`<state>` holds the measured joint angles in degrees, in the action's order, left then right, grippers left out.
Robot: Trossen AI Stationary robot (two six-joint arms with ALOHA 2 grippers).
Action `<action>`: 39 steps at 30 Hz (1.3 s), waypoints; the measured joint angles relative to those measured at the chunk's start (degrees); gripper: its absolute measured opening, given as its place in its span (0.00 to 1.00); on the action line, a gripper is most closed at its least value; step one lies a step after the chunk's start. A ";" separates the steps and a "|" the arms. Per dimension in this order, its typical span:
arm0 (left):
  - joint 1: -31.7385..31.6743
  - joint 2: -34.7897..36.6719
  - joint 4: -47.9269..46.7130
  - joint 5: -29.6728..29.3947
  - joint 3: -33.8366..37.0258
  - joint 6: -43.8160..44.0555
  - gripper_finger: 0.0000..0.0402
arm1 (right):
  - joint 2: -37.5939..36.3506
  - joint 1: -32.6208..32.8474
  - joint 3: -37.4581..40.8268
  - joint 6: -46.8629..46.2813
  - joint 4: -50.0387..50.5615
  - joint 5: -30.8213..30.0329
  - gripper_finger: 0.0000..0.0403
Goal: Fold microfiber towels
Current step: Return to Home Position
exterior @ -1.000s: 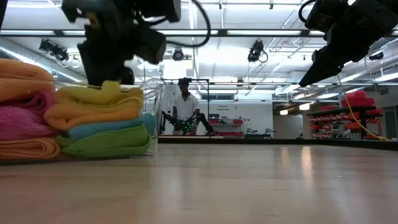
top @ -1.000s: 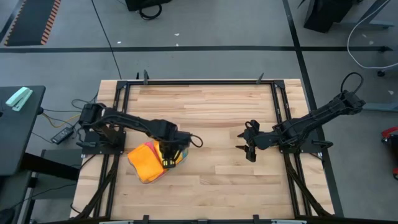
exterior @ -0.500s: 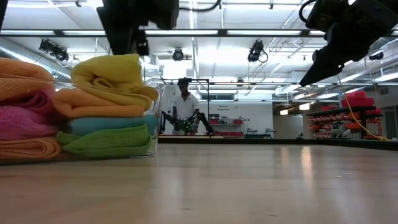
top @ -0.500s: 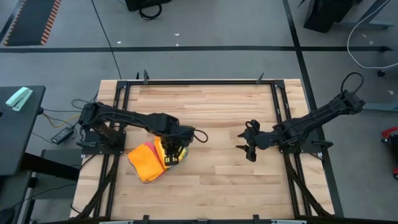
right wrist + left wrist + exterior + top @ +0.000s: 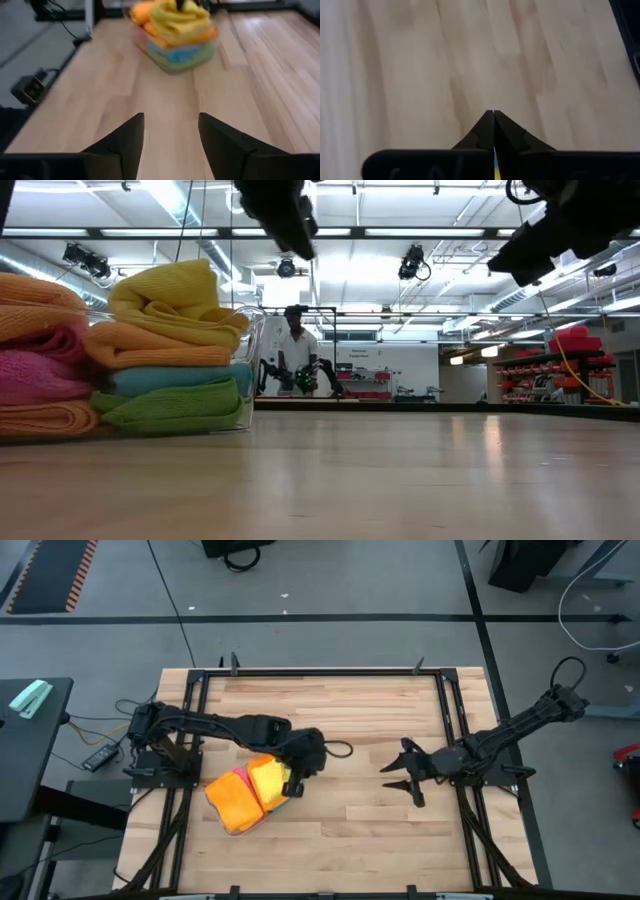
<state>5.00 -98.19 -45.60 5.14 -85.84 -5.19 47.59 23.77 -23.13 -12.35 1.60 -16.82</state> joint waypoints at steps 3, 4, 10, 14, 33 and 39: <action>-1.37 0.06 5.12 -0.25 0.84 -1.75 0.03 | -4.12 0.00 2.55 1.67 -2.58 0.41 0.44; -1.84 0.21 7.23 -0.30 1.74 -2.16 0.03 | -5.98 0.00 3.36 2.24 -3.05 0.40 0.43; -4.82 3.61 14.25 -0.43 9.25 -2.39 0.02 | -20.08 0.00 8.54 5.66 -3.74 2.19 0.35; -5.80 6.91 21.16 -0.68 13.78 -1.51 0.03 | -29.04 -0.09 12.63 7.93 -5.18 2.33 0.30; -11.02 32.93 42.27 -3.63 38.89 1.78 0.02 | -45.78 -3.94 16.48 14.31 -4.46 8.48 0.11; -10.89 41.50 44.69 -5.76 45.89 1.71 0.02 | -47.34 -5.61 20.04 14.35 -5.42 7.16 0.11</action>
<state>-5.89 -56.69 -0.92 -0.62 -39.95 -3.48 0.25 18.16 -3.09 2.00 -3.82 -9.66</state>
